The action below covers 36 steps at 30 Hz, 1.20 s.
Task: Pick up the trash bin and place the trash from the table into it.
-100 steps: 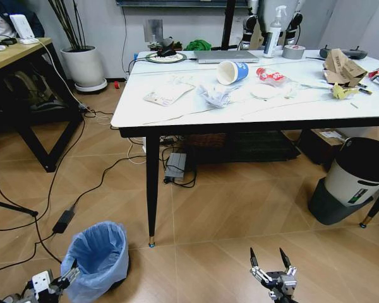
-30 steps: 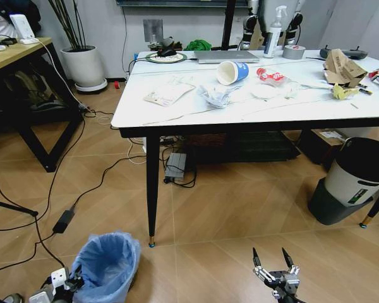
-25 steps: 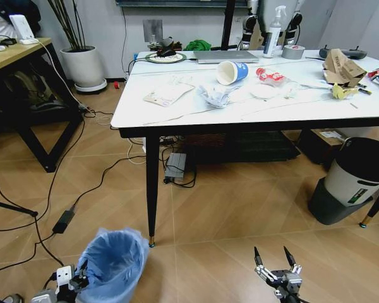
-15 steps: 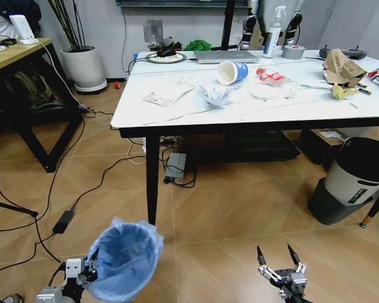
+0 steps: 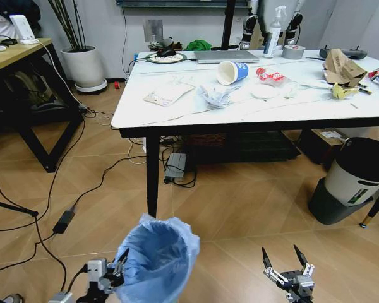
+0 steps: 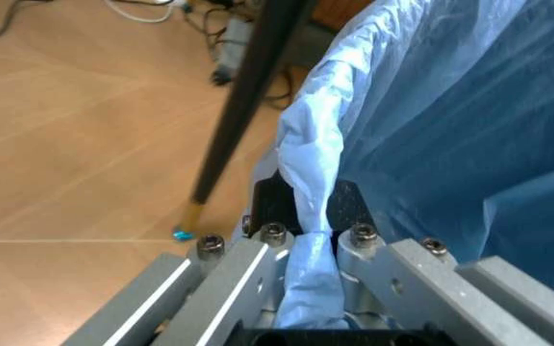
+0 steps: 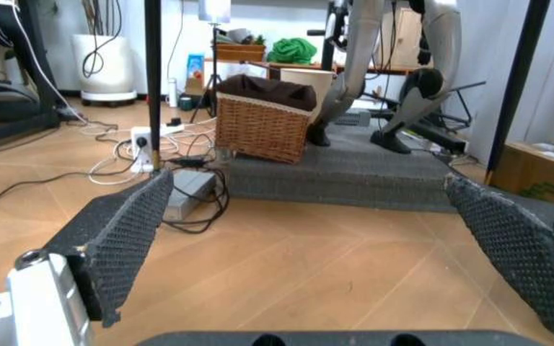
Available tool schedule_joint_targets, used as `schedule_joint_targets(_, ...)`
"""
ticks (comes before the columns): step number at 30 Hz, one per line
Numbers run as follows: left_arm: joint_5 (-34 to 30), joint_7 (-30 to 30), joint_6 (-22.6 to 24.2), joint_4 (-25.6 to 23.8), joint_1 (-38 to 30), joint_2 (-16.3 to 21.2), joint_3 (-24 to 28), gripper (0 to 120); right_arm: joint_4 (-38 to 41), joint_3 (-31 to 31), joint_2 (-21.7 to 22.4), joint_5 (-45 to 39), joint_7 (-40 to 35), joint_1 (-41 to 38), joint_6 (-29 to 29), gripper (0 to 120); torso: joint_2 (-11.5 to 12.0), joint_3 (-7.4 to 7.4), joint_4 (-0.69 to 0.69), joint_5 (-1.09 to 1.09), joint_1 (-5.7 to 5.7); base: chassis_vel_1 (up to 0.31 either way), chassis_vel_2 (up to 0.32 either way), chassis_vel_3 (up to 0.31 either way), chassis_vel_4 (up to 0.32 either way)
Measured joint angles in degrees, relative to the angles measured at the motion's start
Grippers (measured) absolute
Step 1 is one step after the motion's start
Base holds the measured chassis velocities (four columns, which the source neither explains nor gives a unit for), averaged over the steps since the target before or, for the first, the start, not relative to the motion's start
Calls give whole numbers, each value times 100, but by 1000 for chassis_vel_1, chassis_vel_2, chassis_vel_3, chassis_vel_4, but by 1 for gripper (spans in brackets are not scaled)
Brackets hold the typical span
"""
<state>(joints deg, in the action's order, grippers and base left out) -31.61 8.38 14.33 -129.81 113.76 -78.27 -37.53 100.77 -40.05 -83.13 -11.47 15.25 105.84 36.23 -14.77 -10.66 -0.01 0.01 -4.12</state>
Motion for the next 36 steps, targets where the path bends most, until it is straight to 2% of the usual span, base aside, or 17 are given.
schedule_joint_targets(3,-176,-84,126,-202,125,86,24,0,14,-51,30,9,1,53,15,100,0,0,0,0,0,0,0,0,0)
schedule_joint_targets(9,-187,-222,106,-243,221,217,3,0,14,-87,61,23,2,83,22,100,0,0,1,0,0,0,0,0,0)
schedule_joint_targets(12,-138,-383,-45,-259,296,383,5,0,-47,-95,76,41,4,73,16,100,0,0,1,0,0,0,0,0,0)
schedule_joint_targets(20,-257,-425,-91,-318,327,651,-41,0,-133,-68,86,60,4,48,2,100,0,0,1,-1,0,0,0,0,0)
schedule_joint_targets(24,24,-586,-373,-296,281,823,-69,0,-120,-23,71,59,4,55,-26,100,0,0,1,-1,0,0,0,0,0)
schedule_joint_targets(36,180,-614,-519,-233,196,866,-66,0,-51,-19,131,31,4,55,-80,100,0,0,1,-2,0,0,0,0,0)
